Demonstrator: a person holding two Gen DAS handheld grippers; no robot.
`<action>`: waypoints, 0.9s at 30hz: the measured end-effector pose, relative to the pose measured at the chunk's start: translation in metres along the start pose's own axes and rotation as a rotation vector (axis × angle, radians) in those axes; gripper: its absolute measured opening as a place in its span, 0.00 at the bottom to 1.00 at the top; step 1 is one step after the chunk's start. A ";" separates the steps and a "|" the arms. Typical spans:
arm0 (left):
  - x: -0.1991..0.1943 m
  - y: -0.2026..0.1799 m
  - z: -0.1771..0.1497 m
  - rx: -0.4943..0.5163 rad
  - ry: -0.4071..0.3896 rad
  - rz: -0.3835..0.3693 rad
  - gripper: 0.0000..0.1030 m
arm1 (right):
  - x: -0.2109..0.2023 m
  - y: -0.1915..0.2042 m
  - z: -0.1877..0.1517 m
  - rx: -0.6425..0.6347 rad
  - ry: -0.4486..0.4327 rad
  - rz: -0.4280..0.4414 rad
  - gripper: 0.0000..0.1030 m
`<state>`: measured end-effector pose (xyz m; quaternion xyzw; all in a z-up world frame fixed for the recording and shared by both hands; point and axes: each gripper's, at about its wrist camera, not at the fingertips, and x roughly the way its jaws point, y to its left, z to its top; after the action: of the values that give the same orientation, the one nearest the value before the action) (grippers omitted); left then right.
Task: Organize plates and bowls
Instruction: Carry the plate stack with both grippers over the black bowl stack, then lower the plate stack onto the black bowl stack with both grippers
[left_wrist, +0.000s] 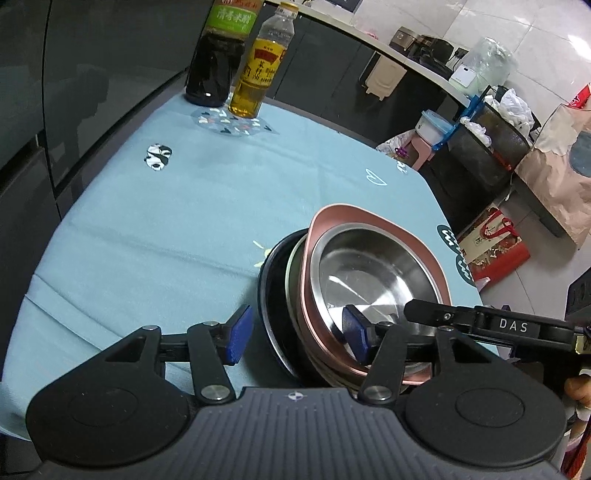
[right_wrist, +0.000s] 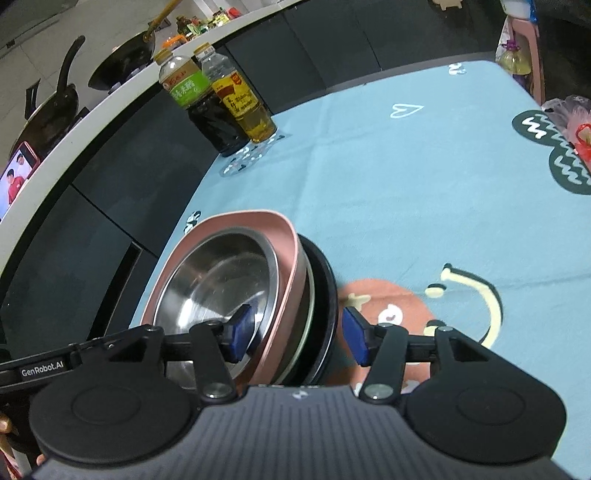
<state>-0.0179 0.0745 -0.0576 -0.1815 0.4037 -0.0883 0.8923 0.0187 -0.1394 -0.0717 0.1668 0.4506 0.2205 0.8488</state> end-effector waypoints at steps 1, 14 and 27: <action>0.002 0.000 0.000 -0.001 0.003 -0.002 0.51 | 0.002 0.000 0.000 -0.001 0.005 0.001 0.46; 0.029 0.006 0.000 -0.026 0.073 -0.059 0.57 | 0.013 -0.003 -0.002 0.022 0.017 0.037 0.53; 0.031 -0.005 0.001 0.050 0.039 -0.056 0.54 | 0.011 0.011 -0.003 -0.054 -0.029 -0.023 0.53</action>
<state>0.0029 0.0606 -0.0767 -0.1687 0.4137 -0.1267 0.8856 0.0192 -0.1241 -0.0759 0.1418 0.4337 0.2205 0.8621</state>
